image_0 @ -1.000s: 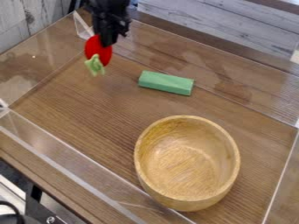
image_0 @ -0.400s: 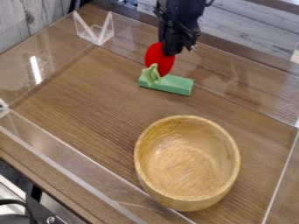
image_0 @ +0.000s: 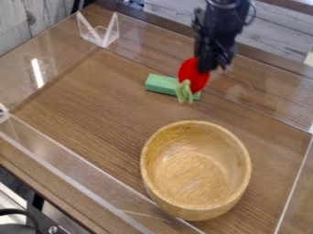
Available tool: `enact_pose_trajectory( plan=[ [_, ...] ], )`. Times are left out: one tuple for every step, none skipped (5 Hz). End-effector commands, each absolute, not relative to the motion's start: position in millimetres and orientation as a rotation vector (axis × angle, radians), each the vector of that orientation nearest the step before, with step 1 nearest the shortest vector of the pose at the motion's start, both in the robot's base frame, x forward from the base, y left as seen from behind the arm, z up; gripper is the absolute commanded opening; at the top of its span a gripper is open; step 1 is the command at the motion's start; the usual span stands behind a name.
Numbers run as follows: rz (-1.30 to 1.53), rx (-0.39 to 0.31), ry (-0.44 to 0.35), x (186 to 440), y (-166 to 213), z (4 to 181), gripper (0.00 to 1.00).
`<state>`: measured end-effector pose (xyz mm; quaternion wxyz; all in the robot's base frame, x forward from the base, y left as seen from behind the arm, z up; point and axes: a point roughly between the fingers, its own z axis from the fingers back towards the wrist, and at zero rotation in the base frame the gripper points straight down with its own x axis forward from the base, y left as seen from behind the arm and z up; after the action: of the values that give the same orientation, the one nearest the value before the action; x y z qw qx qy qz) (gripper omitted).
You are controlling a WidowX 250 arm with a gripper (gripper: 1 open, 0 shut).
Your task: Move the red object to the right side of the table
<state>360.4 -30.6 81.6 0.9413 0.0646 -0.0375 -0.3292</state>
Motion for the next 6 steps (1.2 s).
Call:
enact_pose_trajectory(
  plan=[
    [-0.623, 0.140, -0.171, 362, -71, 96.2, 0.00],
    [-0.564, 0.116, -0.185, 359, -107, 80.0, 0.00],
    [-0.491, 0.097, -0.181, 357, -119, 64.6, 0.00],
    [-0.456, 0.089, -0.165, 356, -122, 48.6, 0.00],
    [-0.387, 0.087, -0.153, 353, -120, 49.5, 0.00],
    [-0.320, 0.084, -0.141, 351, -118, 51.6, 0.00]
  ],
)
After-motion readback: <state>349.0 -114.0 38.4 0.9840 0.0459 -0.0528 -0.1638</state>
